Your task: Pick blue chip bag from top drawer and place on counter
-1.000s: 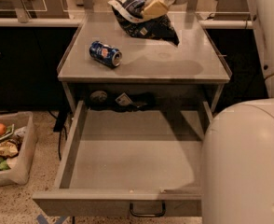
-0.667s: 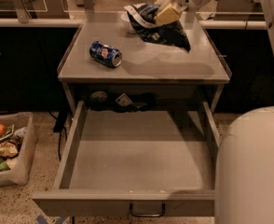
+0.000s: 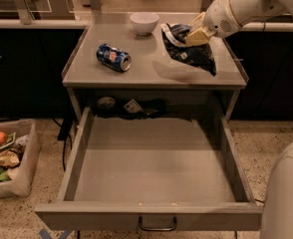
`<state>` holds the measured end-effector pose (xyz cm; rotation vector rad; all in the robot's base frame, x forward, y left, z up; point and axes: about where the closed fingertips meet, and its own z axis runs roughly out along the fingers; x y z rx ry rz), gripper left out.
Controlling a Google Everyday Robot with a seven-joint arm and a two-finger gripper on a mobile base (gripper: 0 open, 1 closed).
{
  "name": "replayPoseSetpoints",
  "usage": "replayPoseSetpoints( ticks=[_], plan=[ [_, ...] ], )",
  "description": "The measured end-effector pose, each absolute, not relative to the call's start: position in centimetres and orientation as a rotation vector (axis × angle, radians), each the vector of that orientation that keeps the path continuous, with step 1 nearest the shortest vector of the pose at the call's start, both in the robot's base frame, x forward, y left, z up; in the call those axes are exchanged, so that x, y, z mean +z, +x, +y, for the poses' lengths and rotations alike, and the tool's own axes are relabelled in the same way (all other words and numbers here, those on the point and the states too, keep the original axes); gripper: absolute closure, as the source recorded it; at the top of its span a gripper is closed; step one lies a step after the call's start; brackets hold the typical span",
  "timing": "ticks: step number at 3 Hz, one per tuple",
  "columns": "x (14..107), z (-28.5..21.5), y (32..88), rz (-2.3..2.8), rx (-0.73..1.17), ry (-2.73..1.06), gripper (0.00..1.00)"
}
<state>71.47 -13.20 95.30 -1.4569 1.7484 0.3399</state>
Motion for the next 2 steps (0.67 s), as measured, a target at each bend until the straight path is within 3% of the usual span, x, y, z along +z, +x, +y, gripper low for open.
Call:
replayPoseSetpoints(
  ticks=[2],
  plan=[
    [93.9, -13.7, 72.5, 1.785, 0.331, -1.433, 1.00]
  ],
)
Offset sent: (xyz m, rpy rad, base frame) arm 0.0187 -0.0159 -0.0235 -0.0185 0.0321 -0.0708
